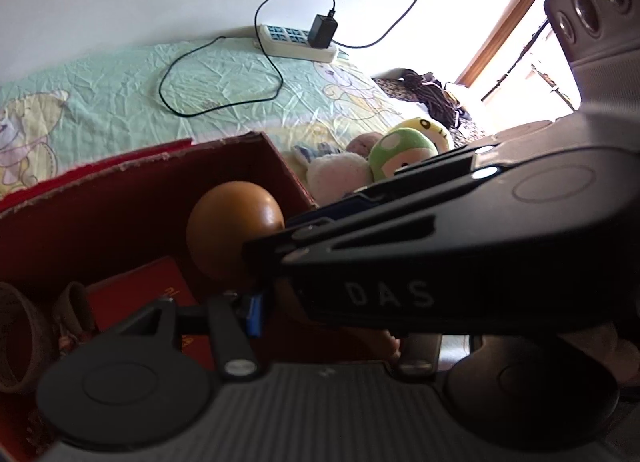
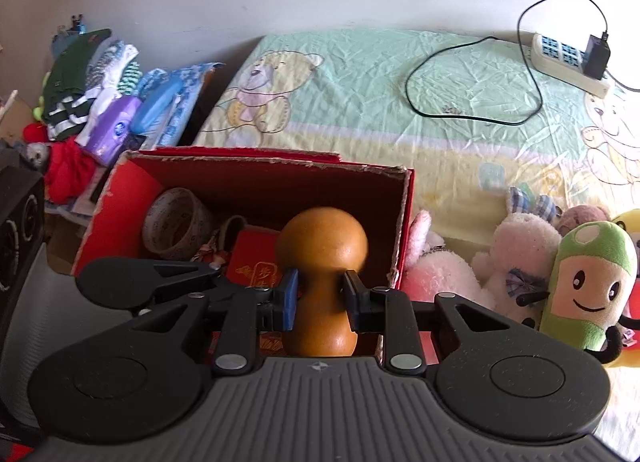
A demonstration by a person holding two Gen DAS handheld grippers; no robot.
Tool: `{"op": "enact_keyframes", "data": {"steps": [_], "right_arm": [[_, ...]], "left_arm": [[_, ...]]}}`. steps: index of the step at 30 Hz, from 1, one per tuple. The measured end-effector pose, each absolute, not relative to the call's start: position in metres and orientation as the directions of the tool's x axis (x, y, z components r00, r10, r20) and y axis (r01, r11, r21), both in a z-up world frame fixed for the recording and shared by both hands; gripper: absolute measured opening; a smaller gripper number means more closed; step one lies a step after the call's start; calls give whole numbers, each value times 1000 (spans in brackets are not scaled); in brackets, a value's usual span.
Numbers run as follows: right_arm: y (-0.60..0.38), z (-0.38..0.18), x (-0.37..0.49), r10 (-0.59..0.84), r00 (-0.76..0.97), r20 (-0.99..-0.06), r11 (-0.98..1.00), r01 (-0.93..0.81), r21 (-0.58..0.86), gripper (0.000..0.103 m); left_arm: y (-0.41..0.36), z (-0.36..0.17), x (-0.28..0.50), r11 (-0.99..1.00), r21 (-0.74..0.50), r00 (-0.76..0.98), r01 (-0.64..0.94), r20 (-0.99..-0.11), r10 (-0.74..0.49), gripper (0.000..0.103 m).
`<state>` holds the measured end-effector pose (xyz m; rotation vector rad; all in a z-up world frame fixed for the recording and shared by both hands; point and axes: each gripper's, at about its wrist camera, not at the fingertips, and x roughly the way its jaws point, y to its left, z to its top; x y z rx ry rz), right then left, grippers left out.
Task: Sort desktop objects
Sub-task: 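Lift the orange wooden toy with the right gripper over the red box, then lower the orange wooden toy into the red box beside the gift box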
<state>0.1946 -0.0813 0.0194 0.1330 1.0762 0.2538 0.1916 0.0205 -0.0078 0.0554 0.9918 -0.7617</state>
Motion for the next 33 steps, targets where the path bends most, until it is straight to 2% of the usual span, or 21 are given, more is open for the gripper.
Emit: {"op": "enact_keyframes", "data": {"steps": [2, 4, 10, 17, 19, 24, 33], "right_arm": [[-80, 16, 197, 249, 439, -863, 969, -120, 218, 26], [-78, 11, 200, 234, 418, -878, 972, -109, 207, 22], [-70, -8, 204, 202, 376, -905, 979, -82, 184, 22], [-69, -10, 204, 213, 395, -894, 977, -89, 194, 21], [-67, -10, 203, 203, 405, -891, 979, -98, 178, 21], [-70, -11, 202, 202, 426, -882, 979, -94, 179, 19], [-73, -11, 198, 212, 458, -864, 977, -98, 188, 17]], "left_arm": [[25, -8, 194, 732, -306, 297, 609, -768, -567, 53], [29, -9, 196, 737, -291, 305, 610, -772, -558, 47], [38, -21, 209, 760, -276, 285, 589, -809, -515, 46], [43, -36, 218, 819, -213, 300, 532, -858, -418, 50], [43, -36, 218, 836, -182, 321, 517, -865, -386, 60], [39, -32, 216, 863, -107, 374, 493, -870, -321, 62], [37, -32, 216, 886, -44, 403, 462, -879, -254, 62]]}}
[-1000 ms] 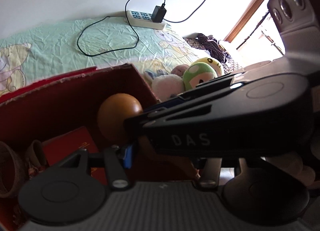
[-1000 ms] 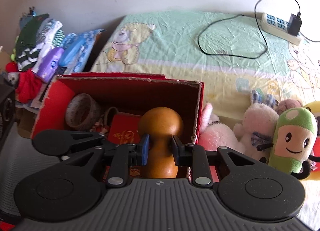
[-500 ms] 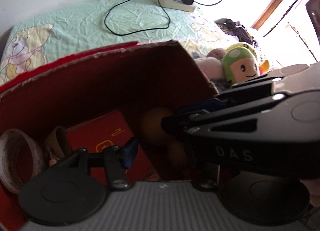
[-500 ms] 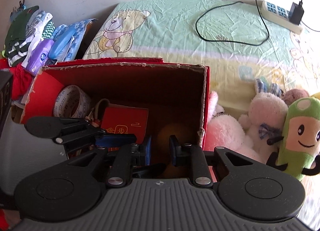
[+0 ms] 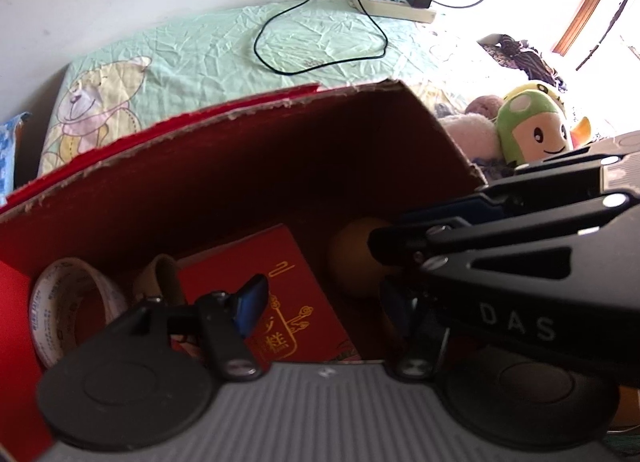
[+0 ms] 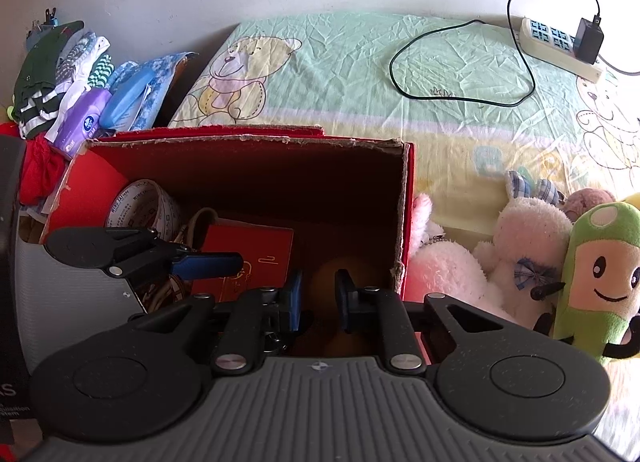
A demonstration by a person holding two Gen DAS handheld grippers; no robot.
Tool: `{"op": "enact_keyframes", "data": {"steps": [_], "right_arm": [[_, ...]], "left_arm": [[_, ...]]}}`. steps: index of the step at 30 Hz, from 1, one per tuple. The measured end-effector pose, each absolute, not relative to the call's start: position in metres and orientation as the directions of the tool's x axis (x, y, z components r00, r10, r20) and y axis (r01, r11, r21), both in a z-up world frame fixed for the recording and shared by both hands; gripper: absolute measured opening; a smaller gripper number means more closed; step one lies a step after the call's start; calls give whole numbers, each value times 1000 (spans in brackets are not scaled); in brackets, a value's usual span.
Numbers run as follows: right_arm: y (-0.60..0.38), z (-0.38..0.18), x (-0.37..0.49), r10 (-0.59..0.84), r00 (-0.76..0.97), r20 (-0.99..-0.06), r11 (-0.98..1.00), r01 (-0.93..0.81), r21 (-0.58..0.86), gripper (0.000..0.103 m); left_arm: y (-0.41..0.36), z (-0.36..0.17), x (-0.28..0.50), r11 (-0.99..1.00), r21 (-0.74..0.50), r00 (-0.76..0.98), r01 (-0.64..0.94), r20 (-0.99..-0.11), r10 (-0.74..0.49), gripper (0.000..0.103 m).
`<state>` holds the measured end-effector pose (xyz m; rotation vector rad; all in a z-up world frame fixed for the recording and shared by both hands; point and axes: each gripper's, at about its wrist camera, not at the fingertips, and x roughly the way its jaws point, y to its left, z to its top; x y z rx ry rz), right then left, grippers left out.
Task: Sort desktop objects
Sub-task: 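Lower the orange wooden toy into the red box beside the gift box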
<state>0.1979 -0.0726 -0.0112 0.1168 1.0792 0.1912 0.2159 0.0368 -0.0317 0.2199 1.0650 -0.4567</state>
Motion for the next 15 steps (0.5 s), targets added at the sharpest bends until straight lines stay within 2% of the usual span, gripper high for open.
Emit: {"op": "enact_keyframes", "data": {"steps": [15], "right_arm": [[-72, -11, 191, 204, 481, -853, 979, -95, 181, 17]], "left_arm": [[39, -40, 216, 910, -10, 397, 415, -898, -191, 60]]}}
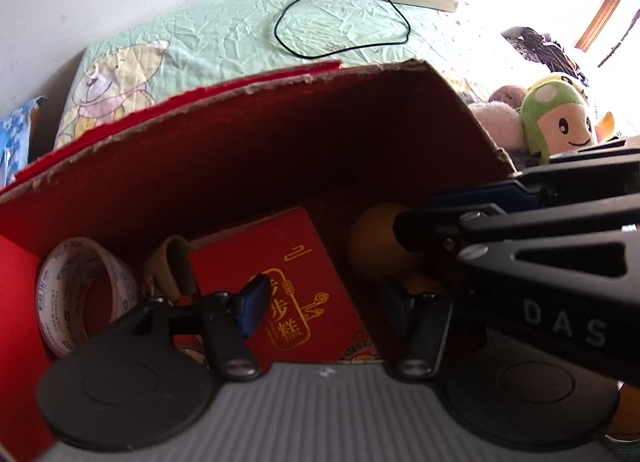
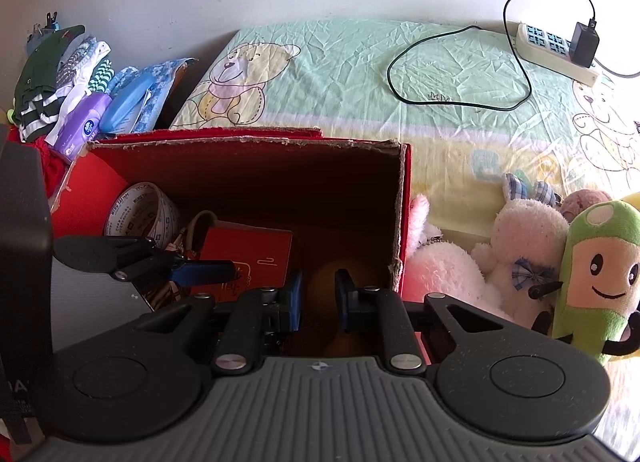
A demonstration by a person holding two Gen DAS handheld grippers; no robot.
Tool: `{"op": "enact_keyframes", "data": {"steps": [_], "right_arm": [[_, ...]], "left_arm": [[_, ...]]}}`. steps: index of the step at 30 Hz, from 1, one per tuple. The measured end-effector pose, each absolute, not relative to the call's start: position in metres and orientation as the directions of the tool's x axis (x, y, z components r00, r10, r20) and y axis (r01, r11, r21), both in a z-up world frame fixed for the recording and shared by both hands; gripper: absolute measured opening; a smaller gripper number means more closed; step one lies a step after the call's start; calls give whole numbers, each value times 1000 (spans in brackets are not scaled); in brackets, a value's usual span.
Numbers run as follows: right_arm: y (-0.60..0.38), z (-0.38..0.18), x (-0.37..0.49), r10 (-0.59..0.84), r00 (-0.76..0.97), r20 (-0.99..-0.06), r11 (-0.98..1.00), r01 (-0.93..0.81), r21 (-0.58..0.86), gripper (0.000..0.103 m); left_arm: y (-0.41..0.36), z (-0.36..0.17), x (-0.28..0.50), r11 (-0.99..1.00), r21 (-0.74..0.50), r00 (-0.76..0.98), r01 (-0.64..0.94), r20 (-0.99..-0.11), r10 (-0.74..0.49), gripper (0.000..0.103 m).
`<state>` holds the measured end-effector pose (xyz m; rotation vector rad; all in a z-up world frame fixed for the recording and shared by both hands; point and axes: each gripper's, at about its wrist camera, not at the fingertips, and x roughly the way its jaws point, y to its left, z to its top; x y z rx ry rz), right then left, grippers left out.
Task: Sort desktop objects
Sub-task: 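Lower the orange wooden toy into the red box beside the gift box, then open the right gripper to release the orange toy in the box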
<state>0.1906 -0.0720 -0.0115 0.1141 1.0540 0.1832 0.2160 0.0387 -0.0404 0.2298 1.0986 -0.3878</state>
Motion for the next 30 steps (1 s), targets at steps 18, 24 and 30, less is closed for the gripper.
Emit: {"op": "enact_keyframes", "data": {"steps": [18, 24, 30], "right_arm": [[-71, -12, 181, 191, 523, -831, 982, -98, 164, 19], [-73, -12, 178, 198, 542, -817, 980, -90, 178, 19], [-73, -14, 172, 192, 580, -791, 980, -68, 188, 19]], "left_arm": [[38, -37, 213, 935, 84, 473, 345, -876, -97, 65], [40, -37, 211, 937, 91, 478, 336, -874, -86, 64], [37, -36, 210, 940, 121, 501, 319, -864, -58, 64]]}}
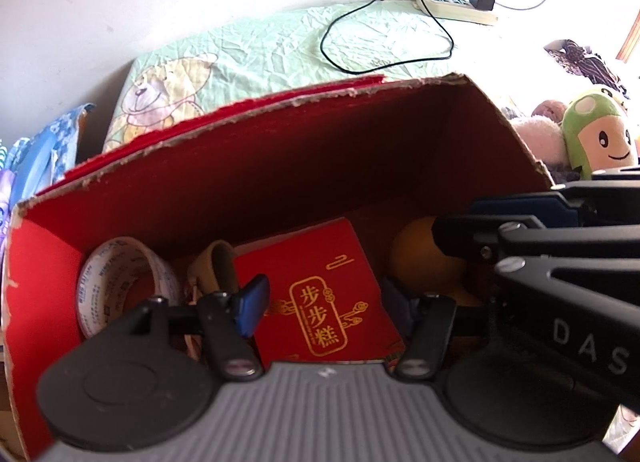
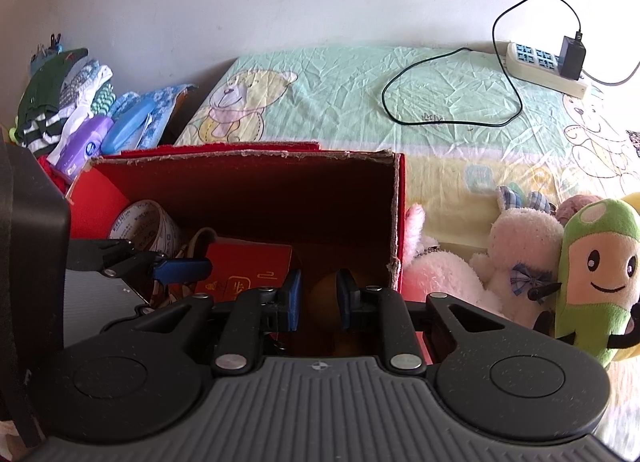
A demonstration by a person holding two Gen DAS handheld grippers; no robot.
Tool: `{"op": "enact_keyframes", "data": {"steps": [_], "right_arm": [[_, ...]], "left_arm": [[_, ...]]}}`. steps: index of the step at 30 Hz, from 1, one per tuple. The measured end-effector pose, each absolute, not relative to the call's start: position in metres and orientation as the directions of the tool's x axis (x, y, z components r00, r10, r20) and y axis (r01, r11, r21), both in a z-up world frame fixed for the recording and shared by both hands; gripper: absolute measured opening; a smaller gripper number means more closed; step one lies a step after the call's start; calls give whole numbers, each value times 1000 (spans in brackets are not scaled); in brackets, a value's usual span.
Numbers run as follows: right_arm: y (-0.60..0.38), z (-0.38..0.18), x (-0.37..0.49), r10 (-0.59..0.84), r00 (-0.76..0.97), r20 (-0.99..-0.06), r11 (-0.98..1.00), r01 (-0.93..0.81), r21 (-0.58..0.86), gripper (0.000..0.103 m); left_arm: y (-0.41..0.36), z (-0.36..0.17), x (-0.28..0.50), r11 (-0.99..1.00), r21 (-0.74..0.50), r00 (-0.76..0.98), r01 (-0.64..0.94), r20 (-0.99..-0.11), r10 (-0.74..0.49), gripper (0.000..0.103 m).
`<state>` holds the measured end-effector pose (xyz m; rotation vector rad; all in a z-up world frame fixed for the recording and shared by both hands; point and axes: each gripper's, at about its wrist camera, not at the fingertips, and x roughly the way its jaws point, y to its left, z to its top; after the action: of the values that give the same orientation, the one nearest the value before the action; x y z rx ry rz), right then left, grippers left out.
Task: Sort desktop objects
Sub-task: 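Open the right gripper to release the orange toy in the box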
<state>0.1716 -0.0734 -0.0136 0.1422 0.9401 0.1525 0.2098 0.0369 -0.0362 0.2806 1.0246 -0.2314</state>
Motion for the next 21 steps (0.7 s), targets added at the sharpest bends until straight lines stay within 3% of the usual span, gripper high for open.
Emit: {"op": "enact_keyframes", "data": {"steps": [21], "right_arm": [[-77, -17, 162, 189, 657, -730, 972, -18, 236, 18]], "left_arm": [[39, -36, 210, 950, 165, 530, 267, -848, -1, 61]]}}
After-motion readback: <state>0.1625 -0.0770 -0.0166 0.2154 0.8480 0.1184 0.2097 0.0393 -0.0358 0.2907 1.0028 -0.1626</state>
